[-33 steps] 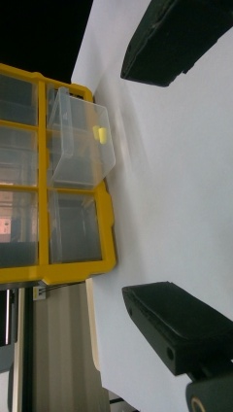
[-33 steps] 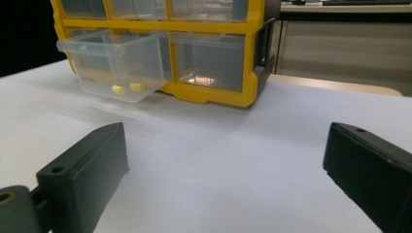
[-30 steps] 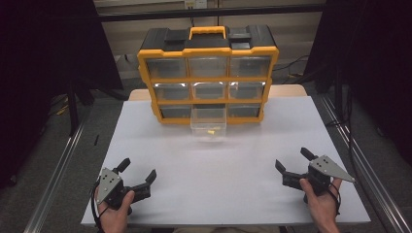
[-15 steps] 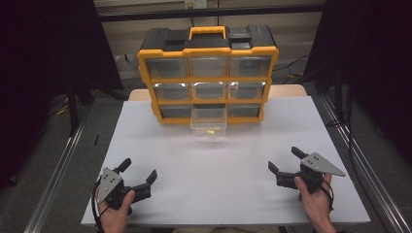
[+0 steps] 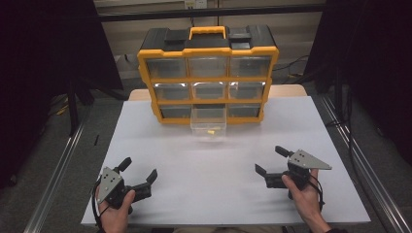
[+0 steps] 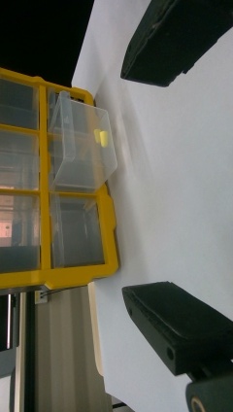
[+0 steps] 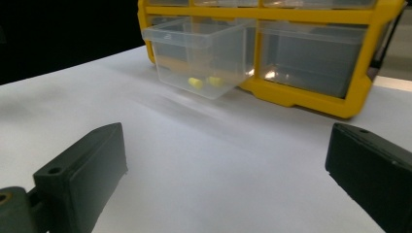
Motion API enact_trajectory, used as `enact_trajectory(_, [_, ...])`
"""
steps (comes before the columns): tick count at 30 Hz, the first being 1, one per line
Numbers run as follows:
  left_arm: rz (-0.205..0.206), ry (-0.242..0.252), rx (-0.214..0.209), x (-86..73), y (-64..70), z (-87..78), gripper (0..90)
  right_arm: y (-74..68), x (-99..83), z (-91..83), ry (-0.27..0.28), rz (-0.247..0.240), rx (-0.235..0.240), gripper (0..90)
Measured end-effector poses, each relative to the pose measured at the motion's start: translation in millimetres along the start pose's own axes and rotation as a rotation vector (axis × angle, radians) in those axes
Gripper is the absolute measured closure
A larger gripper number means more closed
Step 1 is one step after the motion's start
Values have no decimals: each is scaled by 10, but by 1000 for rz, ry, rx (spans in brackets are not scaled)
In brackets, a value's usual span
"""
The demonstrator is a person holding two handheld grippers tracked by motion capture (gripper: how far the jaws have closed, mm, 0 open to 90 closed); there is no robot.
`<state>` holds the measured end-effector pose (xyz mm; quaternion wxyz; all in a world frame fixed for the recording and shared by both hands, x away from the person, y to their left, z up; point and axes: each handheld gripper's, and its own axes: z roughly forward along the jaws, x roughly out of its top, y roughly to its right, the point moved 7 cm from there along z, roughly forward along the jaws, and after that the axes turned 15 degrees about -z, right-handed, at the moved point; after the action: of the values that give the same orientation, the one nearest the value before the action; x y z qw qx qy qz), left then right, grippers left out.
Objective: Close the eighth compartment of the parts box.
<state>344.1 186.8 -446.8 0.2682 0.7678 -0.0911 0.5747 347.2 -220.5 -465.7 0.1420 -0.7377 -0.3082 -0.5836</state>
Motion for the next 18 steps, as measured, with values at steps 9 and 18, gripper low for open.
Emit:
enact_trajectory(9, [-7, -1, -2, 3, 15, -1, 25, -201, 106, 247, 24, -37, 90, 0])
enact_trajectory(18, [-7, 1, -8, 0, 23, 8, 25, -361, 159, 472, 20, -73, 139, 7])
